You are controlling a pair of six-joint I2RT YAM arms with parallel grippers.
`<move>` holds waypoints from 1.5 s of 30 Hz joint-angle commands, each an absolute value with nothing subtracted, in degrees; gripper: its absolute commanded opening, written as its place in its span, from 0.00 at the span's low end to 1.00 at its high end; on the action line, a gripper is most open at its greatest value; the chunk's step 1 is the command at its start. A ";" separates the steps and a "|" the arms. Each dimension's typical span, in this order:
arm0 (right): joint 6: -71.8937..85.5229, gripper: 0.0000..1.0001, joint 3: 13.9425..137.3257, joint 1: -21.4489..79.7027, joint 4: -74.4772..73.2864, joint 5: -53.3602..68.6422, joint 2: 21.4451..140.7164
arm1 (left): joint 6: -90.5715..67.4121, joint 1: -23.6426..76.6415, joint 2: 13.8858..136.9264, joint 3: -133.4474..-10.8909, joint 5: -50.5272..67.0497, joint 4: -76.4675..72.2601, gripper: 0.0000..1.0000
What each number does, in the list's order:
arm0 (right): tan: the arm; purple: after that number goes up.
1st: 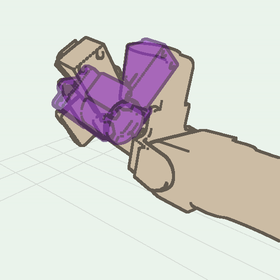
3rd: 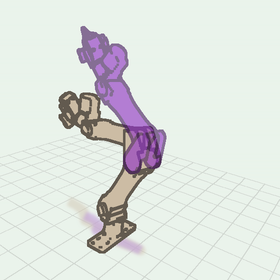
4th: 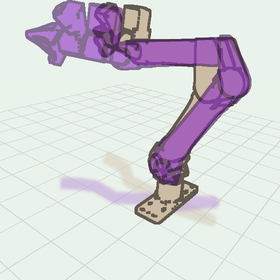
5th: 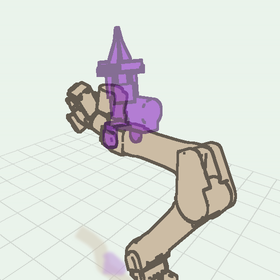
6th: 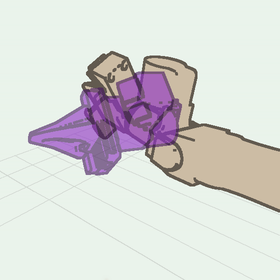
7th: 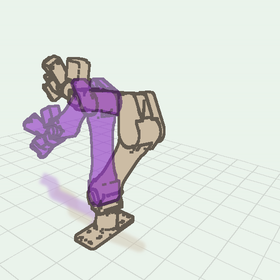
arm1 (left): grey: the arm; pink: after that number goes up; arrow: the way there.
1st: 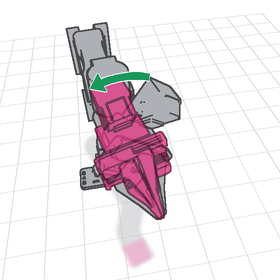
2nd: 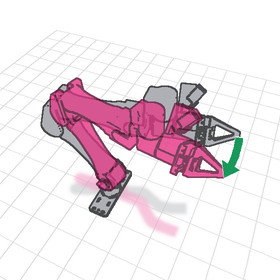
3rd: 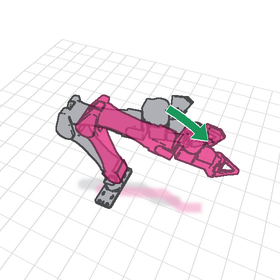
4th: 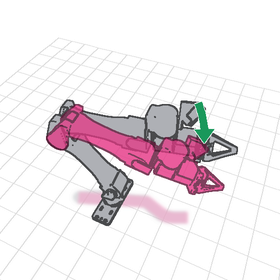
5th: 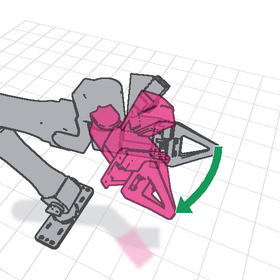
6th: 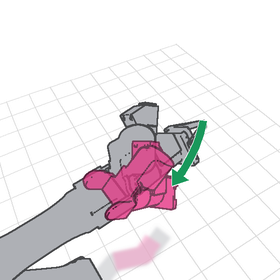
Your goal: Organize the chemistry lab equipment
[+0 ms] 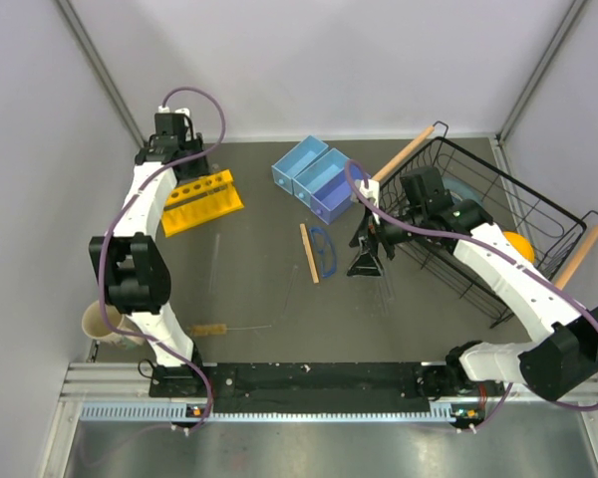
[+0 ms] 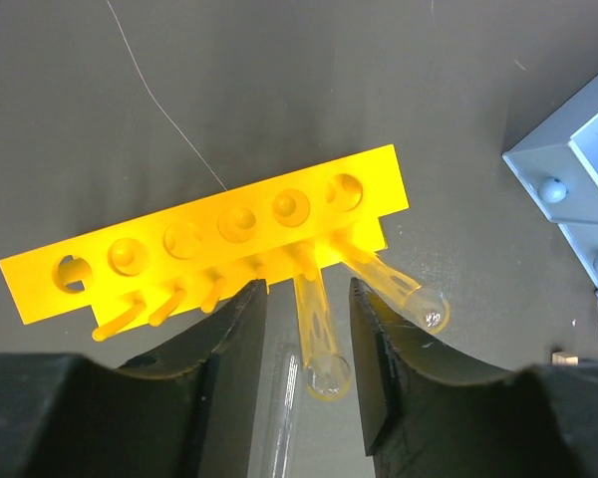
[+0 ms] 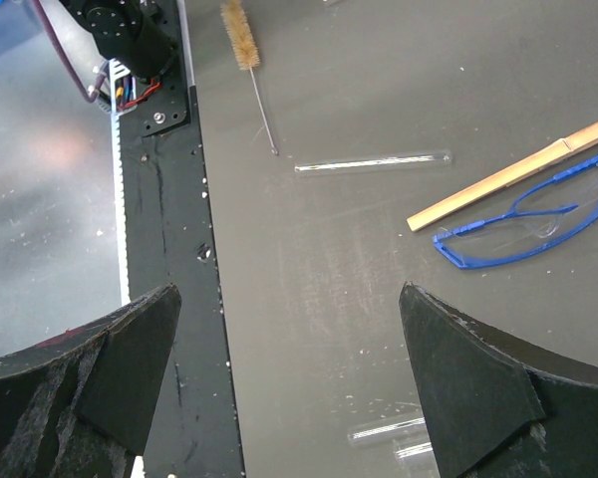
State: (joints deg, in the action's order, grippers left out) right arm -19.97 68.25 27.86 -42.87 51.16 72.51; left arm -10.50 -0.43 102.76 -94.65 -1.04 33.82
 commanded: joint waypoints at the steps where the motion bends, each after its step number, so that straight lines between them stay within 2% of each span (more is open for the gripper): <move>1: -21.01 0.93 67.94 27.33 -42.01 53.00 71.46 | -10.55 -0.18 99.50 -93.78 -1.93 32.43 0.46; 4: -21.27 0.93 67.94 27.25 -42.01 52.82 71.11 | -10.72 -0.18 96.96 -93.43 -2.46 32.78 0.53; 8: -21.97 0.93 67.50 27.25 -42.01 52.47 70.31 | -11.69 -0.26 91.95 -90.80 -5.26 32.96 0.72; 12: -22.94 0.93 66.80 27.25 -42.01 52.21 69.17 | -12.13 -0.35 85.71 -87.11 -6.68 32.26 0.85; 18: -24.52 0.93 66.01 26.90 -42.10 52.20 67.68 | -13.01 -0.53 74.56 -81.04 -6.51 31.20 0.94; 21: -25.40 0.94 65.30 26.46 -41.92 52.29 66.89 | -13.97 -0.62 69.90 -77.70 -4.50 31.46 0.95; 23: -25.40 0.99 64.60 26.28 -41.92 52.21 66.71 | -14.85 -0.70 67.60 -74.63 -2.38 31.55 0.95; 32: -25.93 0.99 61.09 25.93 -42.01 50.36 66.36 | -18.71 -0.62 54.59 -58.02 10.36 31.38 0.95; 36: -26.37 0.99 60.29 25.93 -41.92 48.96 66.53 | -20.56 -0.62 50.89 -50.90 10.72 30.85 0.95; 41: -26.72 0.99 60.21 25.93 -41.92 48.25 67.23 | -20.75 -0.70 55.01 -45.27 9.94 30.67 0.92; 45: -26.89 0.99 60.03 26.02 -41.75 47.90 67.76 | -19.95 -0.53 63.70 -45.35 5.72 31.20 0.86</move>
State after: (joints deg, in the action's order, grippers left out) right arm -25.52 60.25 26.44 -42.87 47.88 67.88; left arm -19.99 -0.49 57.34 -45.36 8.71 33.01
